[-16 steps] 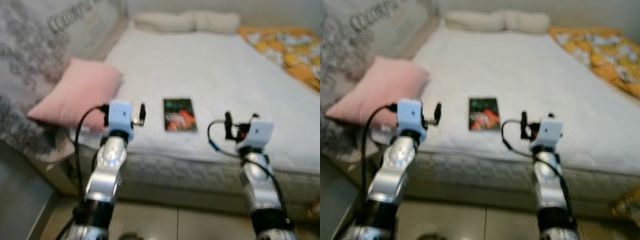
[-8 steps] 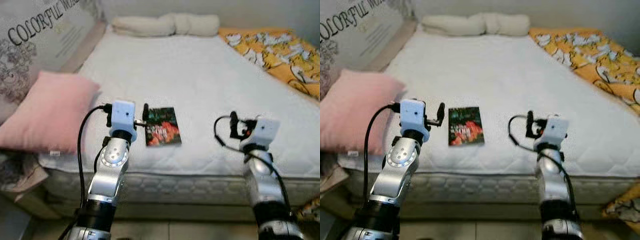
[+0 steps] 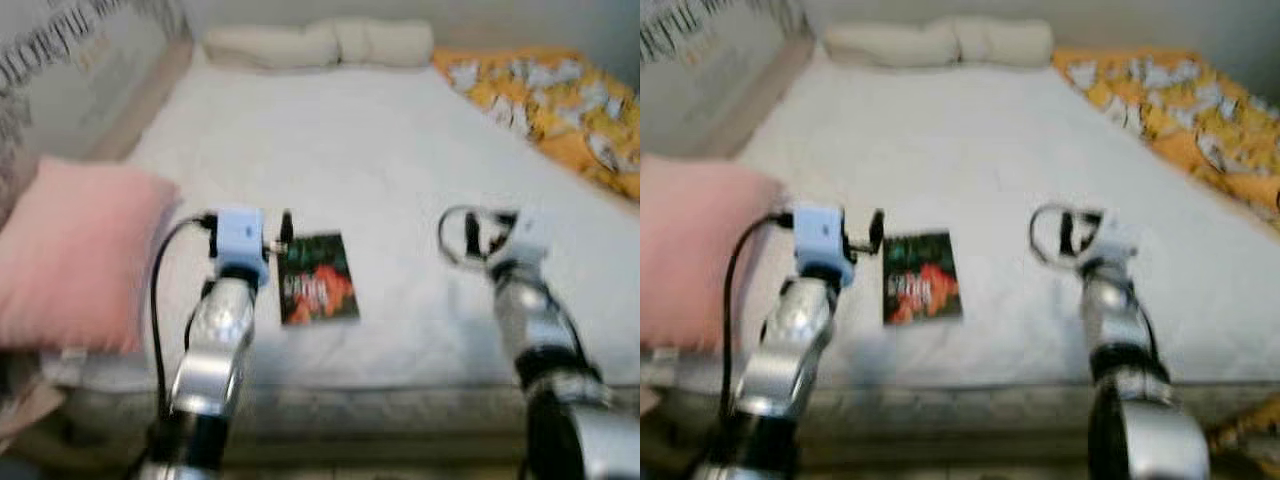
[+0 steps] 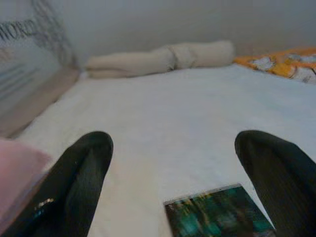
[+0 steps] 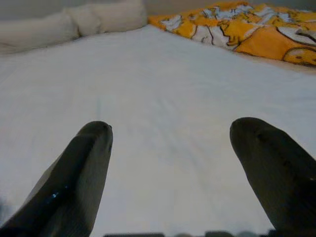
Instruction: Clean up the room
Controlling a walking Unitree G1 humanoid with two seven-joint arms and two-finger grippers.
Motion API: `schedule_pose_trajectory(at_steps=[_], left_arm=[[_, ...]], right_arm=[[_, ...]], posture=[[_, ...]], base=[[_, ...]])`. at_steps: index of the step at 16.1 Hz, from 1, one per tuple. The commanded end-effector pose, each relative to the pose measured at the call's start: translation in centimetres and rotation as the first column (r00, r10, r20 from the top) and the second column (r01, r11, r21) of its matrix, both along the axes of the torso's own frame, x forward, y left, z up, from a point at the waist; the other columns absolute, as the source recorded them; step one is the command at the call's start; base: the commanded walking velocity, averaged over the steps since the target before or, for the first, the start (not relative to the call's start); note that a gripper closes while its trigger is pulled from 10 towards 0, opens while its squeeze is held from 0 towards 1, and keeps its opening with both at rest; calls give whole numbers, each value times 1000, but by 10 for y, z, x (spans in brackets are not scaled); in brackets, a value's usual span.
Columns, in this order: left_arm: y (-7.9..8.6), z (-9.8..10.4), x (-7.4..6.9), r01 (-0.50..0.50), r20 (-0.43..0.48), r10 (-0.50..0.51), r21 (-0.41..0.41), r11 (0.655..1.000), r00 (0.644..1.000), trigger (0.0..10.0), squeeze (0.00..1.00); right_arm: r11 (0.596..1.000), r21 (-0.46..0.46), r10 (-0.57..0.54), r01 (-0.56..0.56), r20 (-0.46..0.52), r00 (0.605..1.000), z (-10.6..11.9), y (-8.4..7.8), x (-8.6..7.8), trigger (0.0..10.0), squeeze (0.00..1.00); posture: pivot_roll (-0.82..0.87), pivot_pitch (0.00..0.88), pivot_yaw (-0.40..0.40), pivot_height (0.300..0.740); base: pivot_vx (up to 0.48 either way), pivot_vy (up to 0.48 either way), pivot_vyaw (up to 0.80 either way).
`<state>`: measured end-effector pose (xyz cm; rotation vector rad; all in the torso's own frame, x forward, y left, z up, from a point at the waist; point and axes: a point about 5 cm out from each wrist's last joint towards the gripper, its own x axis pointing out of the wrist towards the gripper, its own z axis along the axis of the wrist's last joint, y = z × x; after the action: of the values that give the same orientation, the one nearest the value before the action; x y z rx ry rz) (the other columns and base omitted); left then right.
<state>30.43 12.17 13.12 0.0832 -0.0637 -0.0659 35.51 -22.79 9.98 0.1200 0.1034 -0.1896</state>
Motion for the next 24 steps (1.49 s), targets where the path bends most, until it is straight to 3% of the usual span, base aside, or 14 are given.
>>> schedule_pose_trajectory(at_steps=[1, 2, 4, 8, 9, 11, 14, 17, 21, 24], left_arm=[[12, 2, -3, -35, 8, 35, 4, 999, 999, 10000, 0], [16, 3, -8, -45, 0, 45, 8, 999, 999, 10000, 0], [21, 4, -15, -54, -4, 54, 22, 998, 999, 10000, 0], [38, 17, -42, -72, 4, 72, 86, 994, 997, 10000, 0], [49, 23, -55, -89, 7, 89, 132, 987, 996, 10000, 0], [59, 30, -68, -131, 1, 132, 151, 980, 991, 10000, 0], [67, 36, -86, -150, -27, 157, 172, 974, 987, 10000, 0], [69, 37, -93, -156, -43, 166, 180, 971, 985, 10000, 0], [65, 35, -91, -149, -65, 162, 168, 975, 985, 10000, 0], [63, 35, -85, -148, -59, 159, 160, 976, 985, 10000, 0]], right_arm=[[996, 86, 20, -19, -14, 1000, 1, 11, 6, 10000, 0], [981, 190, 50, -42, -39, 998, -2, 17, 10, 10000, 0], [965, 242, 118, -104, -45, 992, -2, 28, 14, 10000, 0], [913, 389, 164, -122, -77, 983, -10, 54, 15, 10000, 0], [891, 437, 174, -125, -75, 982, -12, 66, 16, 10000, 0], [854, 498, 225, -148, -98, 969, -20, 84, 12, 10000, 0], [813, 572, 223, -113, -125, 967, -30, 97, 7, 10000, 0], [879, 469, 167, -82, -143, 976, -27, 98, 8, 10000, 0], [888, 459, 152, -42, -205, 967, -43, 105, -2, 10000, 0], [922, 386, 107, -22, -200, 974, -42, 101, -3, 10000, 0]], posture=[[86, 12, -17, 736], [109, 38, -14, 736], [140, 66, -12, 736], [261, 190, 2, 736], [311, 230, 6, 736], [357, 262, 4, 736], [408, 298, 13, 736], [410, 297, -2, 736], [384, 278, -19, 736], [369, 263, -30, 736]], base=[[480, 0, 0], [0, 0, 0], [0, 0, 0], [0, 0, 0], [0, 0, 0], [0, 0, 0], [0, 0, 0], [0, 0, 0], [0, 0, 0], [0, 0, 0]])
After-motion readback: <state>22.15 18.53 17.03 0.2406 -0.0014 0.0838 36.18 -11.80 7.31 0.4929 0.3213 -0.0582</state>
